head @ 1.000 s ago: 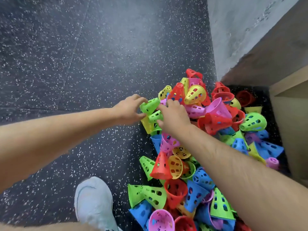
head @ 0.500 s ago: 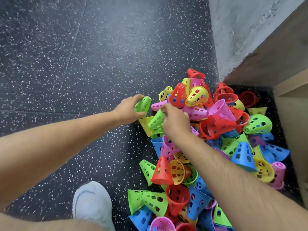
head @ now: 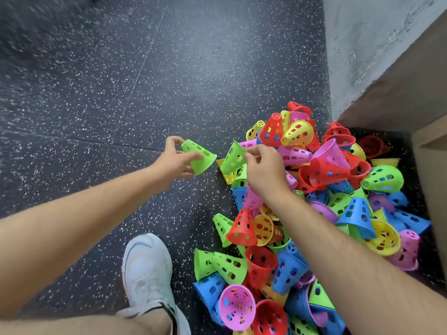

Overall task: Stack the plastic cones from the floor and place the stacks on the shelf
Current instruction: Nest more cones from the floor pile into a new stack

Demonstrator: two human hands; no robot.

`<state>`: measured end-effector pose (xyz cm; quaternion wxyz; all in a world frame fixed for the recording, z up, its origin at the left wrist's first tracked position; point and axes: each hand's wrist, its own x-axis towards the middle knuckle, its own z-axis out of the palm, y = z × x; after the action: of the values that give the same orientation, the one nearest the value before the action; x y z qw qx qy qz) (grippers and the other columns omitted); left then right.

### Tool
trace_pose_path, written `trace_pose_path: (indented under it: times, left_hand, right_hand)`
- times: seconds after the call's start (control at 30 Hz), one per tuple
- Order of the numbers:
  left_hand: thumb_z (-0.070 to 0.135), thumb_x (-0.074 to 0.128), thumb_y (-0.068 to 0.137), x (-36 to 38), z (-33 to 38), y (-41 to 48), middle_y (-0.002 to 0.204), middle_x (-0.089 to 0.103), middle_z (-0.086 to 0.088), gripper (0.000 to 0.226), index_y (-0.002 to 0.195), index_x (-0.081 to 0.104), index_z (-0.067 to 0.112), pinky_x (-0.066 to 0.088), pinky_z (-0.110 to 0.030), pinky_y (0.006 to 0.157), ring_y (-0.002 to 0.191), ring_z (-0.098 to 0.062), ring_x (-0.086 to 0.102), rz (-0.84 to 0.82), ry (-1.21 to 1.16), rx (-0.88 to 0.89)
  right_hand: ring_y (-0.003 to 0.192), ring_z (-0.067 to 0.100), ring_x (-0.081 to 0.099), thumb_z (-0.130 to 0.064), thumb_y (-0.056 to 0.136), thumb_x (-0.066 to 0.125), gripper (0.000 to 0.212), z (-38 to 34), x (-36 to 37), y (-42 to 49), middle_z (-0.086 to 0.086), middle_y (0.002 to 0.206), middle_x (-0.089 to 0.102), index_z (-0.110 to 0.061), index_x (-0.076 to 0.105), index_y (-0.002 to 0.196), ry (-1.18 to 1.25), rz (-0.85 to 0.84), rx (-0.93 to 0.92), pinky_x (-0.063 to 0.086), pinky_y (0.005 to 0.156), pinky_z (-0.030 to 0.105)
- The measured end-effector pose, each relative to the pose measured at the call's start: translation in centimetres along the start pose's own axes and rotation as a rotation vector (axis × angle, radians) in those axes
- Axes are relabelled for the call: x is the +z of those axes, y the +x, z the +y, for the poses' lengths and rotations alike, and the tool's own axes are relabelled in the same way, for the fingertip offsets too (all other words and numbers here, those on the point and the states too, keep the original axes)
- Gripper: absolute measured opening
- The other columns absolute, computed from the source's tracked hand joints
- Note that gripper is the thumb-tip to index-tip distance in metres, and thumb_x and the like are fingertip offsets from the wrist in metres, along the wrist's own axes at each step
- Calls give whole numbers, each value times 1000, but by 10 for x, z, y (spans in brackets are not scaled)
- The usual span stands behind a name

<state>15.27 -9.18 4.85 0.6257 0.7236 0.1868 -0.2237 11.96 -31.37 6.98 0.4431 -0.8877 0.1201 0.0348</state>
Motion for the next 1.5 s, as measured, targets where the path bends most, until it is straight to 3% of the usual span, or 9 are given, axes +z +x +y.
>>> trace_pose_path:
  times: [0.1,0.2,0.47,0.7,0.8,0.97,1.23,1.33,1.5]
  left_hand:
    - [12,70,96,0,-12,-15,122,62,-10,51,133,40,31,60,-53,91,84,-34,68,-14,-123,-48]
    - [17,69,98,3,-23,-23,123,64,-9,32,120,49,28,62,-51,85,89,-36,69,-62,-227,-94]
    - [36,90,75,14,-36,-26,106,69,-3,47,100,54,18,59,-39,84,93,-15,70,-198,-101,-24]
    - [16,85,86,13,-36,-28,116,77,-6,74,144,43,32,55,-31,89,98,-15,73,-243,69,151]
    - [24,89,81,11,-43,-27,108,75,-4,73,140,47,34,56,-28,78,84,-7,69,-187,180,226]
    - [14,87,82,4,-60,-16,121,70,-8,70,136,46,31,59,-32,84,95,-15,70,-85,234,197]
    - [23,92,77,-8,-72,-7,121,68,-2,77,138,46,26,53,-25,79,100,-14,67,-64,305,151]
    - [31,94,74,-9,-74,-7,118,67,3,78,137,48,24,51,-24,82,104,-13,65,-40,355,153]
    - [32,95,72,-4,-74,-6,122,67,1,83,140,49,20,53,-29,92,109,-16,65,-44,400,158]
  right_hand:
    - [100,25,59,-19,97,59,9,0,2,-11,9,104,62,-16,68,99,95,92,-9,48,93,45]
    - [95,22,62,-23,96,59,8,1,6,-22,6,100,65,-25,66,96,159,122,-16,51,90,46]
    - [90,6,67,-20,99,60,12,0,10,-40,-8,96,73,-25,70,103,226,-94,-35,55,89,38]
    - [112,7,63,-22,95,57,26,1,24,-37,-10,116,71,-27,73,114,139,-258,-147,49,102,37]
    - [113,10,59,-14,95,59,29,-1,30,-32,-2,123,67,-22,70,121,23,-333,-216,44,102,27]
    - [119,21,56,-20,99,54,32,2,36,6,6,125,64,-12,63,129,-256,-309,-293,38,101,28]
    - [122,33,46,-15,98,53,32,20,61,59,12,127,52,-12,56,130,-796,-408,-244,46,94,42]
    - [115,31,48,-12,97,53,23,23,64,58,9,119,50,-14,60,119,-729,-393,-225,42,82,37]
    - [97,19,50,-17,100,56,15,9,47,42,8,117,54,-9,66,110,-239,-229,-276,33,82,22]
